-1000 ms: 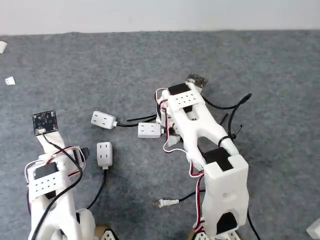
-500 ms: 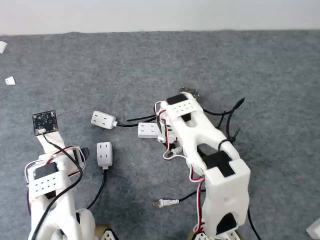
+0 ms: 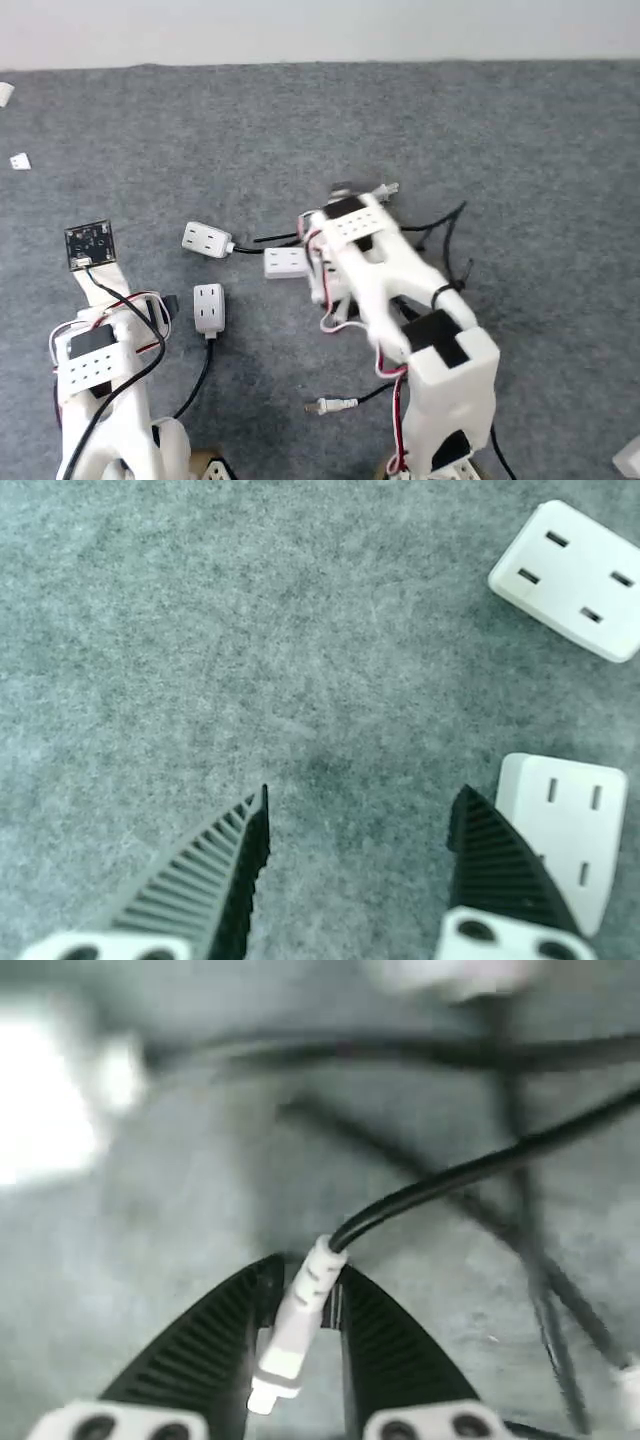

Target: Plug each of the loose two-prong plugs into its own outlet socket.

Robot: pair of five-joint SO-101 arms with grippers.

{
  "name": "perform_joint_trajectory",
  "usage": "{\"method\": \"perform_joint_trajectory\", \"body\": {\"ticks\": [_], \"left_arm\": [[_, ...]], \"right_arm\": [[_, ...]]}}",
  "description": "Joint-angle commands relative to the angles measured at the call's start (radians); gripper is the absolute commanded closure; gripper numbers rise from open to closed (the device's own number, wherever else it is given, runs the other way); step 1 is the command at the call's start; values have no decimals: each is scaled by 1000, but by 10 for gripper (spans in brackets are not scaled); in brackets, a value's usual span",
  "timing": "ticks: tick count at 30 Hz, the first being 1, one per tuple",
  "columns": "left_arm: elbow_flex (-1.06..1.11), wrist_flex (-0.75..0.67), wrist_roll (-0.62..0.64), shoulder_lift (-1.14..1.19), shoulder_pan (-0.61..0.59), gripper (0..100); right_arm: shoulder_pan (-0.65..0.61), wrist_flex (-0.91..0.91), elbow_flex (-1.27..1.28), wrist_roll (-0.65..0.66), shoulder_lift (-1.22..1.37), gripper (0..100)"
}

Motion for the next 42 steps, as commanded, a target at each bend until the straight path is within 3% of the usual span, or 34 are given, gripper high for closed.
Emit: {"method": "perform_joint_trajectory", "body": {"ticks": [1,5,8,12,15,18,23,27,30,33,38,42], "left_arm": [[-12,-20,-6,-8,9,724],[-12,-20,-6,-8,9,724],[-12,-20,-6,-8,9,724],[-12,-20,-6,-8,9,724],[-12,-21,-6,-8,9,724],[-12,-21,-6,-8,9,724],[-12,-21,-6,-8,9,724],[-12,-21,-6,-8,8,724],[-12,-21,-6,-8,8,724],[-12,-21,-6,-8,8,724],[-12,-21,-6,-8,8,724],[-12,-21,-6,-8,8,724]], "right_arm": [[-48,77,-14,322,-67,991],[-42,203,12,654,-70,991],[21,226,3,735,-71,991],[119,191,-61,735,-64,965],[160,255,-123,655,-64,843],[157,300,-132,674,-70,734],[202,309,-158,667,-111,741],[259,268,-137,601,-197,887],[228,236,-43,566,-229,995],[170,166,83,442,-239,991],[157,-101,199,55,-232,989],[145,-199,235,-40,-232,986]]}}
